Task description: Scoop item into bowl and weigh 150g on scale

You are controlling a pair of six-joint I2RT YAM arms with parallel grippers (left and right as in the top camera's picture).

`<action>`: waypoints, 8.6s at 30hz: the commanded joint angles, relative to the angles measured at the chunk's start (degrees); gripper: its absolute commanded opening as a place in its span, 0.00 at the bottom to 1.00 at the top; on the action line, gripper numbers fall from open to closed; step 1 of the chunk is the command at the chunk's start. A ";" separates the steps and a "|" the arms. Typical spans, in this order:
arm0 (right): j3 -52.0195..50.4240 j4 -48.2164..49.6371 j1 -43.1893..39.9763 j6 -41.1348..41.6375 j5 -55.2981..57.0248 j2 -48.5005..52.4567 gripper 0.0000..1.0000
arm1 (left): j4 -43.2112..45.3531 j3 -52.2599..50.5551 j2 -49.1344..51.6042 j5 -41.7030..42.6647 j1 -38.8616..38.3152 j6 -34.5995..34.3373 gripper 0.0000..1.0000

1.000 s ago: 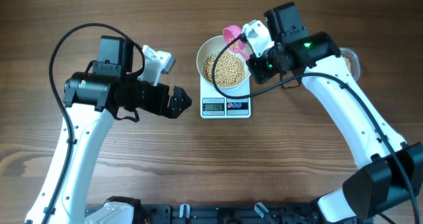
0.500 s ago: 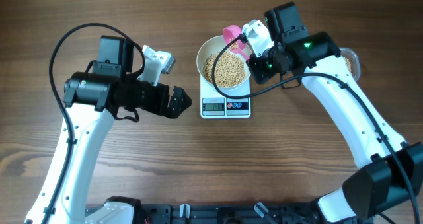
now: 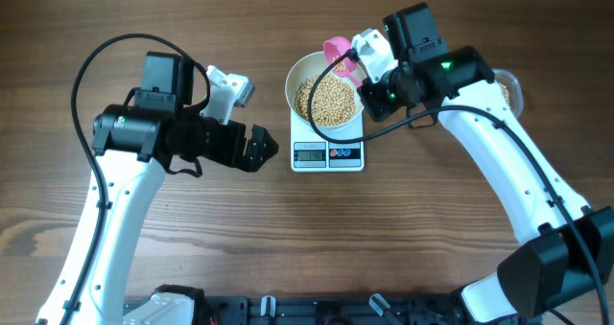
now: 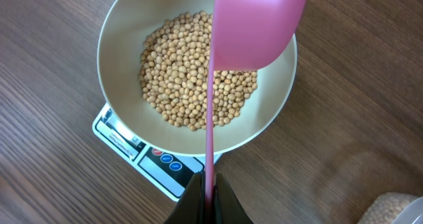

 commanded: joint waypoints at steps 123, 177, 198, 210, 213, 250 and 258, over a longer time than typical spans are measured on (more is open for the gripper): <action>0.50 0.55 0.66 2.93 -0.66 0.52 0.04 | 0.00 0.26 -0.96 1.09 -0.26 1.16 1.00; 0.52 2.78 -29.81 11.93 -45.31 0.52 0.04 | 0.00 0.26 -0.96 1.09 -0.26 1.16 1.00; 0.52 9.90 -29.79 22.93 -40.65 0.52 0.04 | 0.00 0.26 -0.96 1.09 -0.26 1.16 1.00; 0.52 -2.75 -19.89 3.54 -30.01 0.52 0.04 | 0.00 0.26 -0.96 1.09 -0.26 1.16 1.00; 0.52 -2.97 -15.82 2.97 -25.31 0.52 0.04 | 0.00 0.26 -0.96 1.09 -0.26 1.16 1.00; 0.52 0.11 -1.42 -2.27 -2.40 0.52 0.04 | 0.00 0.26 -0.96 1.09 -0.26 1.16 1.00; 0.52 -0.22 -1.36 -2.43 -1.77 0.52 0.04 | 0.00 0.26 -0.96 1.09 -0.26 1.16 1.00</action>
